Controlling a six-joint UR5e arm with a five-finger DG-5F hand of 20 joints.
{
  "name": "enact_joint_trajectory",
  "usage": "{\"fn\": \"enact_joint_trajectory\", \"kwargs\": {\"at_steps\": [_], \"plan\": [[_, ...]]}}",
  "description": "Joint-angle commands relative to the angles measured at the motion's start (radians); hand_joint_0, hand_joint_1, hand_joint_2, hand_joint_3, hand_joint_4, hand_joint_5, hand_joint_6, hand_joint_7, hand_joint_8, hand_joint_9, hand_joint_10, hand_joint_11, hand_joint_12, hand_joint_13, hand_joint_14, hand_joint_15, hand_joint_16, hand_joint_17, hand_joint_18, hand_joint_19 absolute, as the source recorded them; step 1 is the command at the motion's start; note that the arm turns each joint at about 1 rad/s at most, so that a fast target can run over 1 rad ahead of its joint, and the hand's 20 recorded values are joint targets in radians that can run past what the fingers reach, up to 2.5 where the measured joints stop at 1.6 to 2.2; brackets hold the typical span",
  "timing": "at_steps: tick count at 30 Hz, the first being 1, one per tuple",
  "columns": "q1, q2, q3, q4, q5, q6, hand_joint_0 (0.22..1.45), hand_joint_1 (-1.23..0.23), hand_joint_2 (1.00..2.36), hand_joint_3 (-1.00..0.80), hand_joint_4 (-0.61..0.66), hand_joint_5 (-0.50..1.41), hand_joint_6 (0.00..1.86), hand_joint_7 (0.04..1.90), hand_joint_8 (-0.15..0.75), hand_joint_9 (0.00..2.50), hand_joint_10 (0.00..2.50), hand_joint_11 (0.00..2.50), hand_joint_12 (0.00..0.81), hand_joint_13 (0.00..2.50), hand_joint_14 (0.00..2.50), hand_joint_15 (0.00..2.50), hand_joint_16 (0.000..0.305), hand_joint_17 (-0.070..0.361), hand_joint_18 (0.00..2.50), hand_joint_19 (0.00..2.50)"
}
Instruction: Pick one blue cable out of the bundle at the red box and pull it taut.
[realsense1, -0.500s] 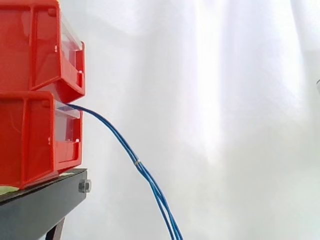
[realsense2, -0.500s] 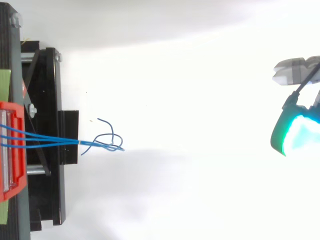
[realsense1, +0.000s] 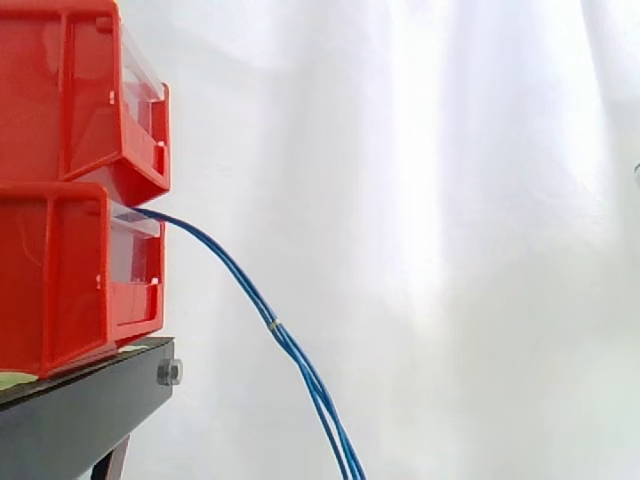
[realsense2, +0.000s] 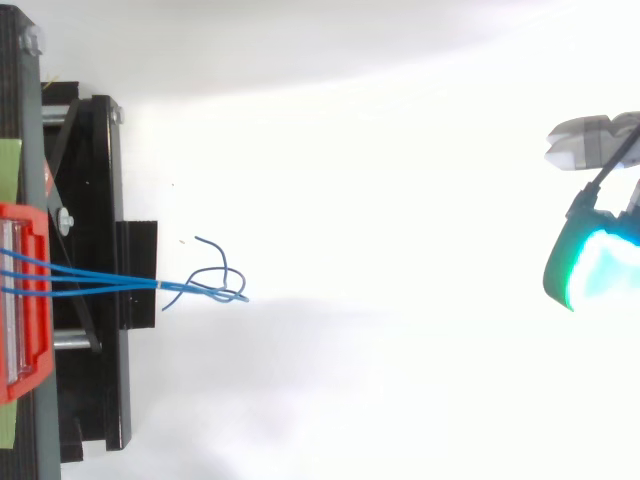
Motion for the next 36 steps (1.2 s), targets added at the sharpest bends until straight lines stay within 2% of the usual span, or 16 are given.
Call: {"fn": "enact_joint_trajectory", "kwargs": {"at_steps": [1, 12, 19, 23, 28, 30, 36], "plan": [[0.000, 0.000, 0.001, 0.000, 0.000, 0.000, 0.51, -0.63, 1.00, -0.50, 0.33, -0.21, 0.50, 0.75, 0.255, 0.08, 0.00, 0.00, 0.347, 0.00, 0.00, 0.05, 0.052, 0.116, 0.00, 0.21], [0.000, 0.000, -0.001, 0.000, 0.002, 0.000, 0.53, -0.70, 1.00, -0.50, 0.34, -0.20, 0.50, 0.76, 0.253, 0.11, 0.00, 0.00, 0.338, 0.00, 0.00, 0.05, 0.051, 0.114, 0.04, 0.20], [0.005, 0.000, -0.001, 0.000, 0.000, 0.000, 0.52, -0.73, 1.00, -0.50, 0.36, -0.19, 0.50, 0.84, 0.258, 0.12, 0.00, 0.00, 0.343, 0.00, 0.00, 0.04, 0.051, 0.116, 0.07, 0.20], [0.005, 0.000, -0.001, 0.017, 0.002, 0.000, 0.52, -0.74, 1.00, -0.50, 0.36, -0.19, 0.50, 0.85, 0.261, 0.12, 0.00, 0.00, 0.345, 0.01, 0.00, 0.05, 0.052, 0.117, 0.08, 0.20], [0.008, -0.003, -0.001, 0.084, 0.038, -0.002, 0.49, -0.77, 1.00, -0.50, 0.37, -0.19, 0.50, 0.86, 0.268, 0.13, 0.00, 0.00, 0.352, 0.02, 0.00, 0.05, 0.053, 0.120, 0.09, 0.21], [0.012, -0.006, -0.001, 0.121, 0.067, -0.006, 0.48, -0.79, 1.00, -0.50, 0.37, -0.19, 0.50, 0.87, 0.271, 0.12, 0.00, 0.00, 0.357, 0.01, 0.00, 0.06, 0.054, 0.122, 0.10, 0.20], [0.022, -0.031, -0.001, 0.156, 0.094, -0.026, 0.43, -0.84, 1.00, -0.50, 0.39, -0.19, 0.50, 0.89, 0.285, 0.11, 0.00, 0.01, 0.380, 0.01, 0.00, 0.06, 0.060, 0.134, 0.11, 0.20]]}}
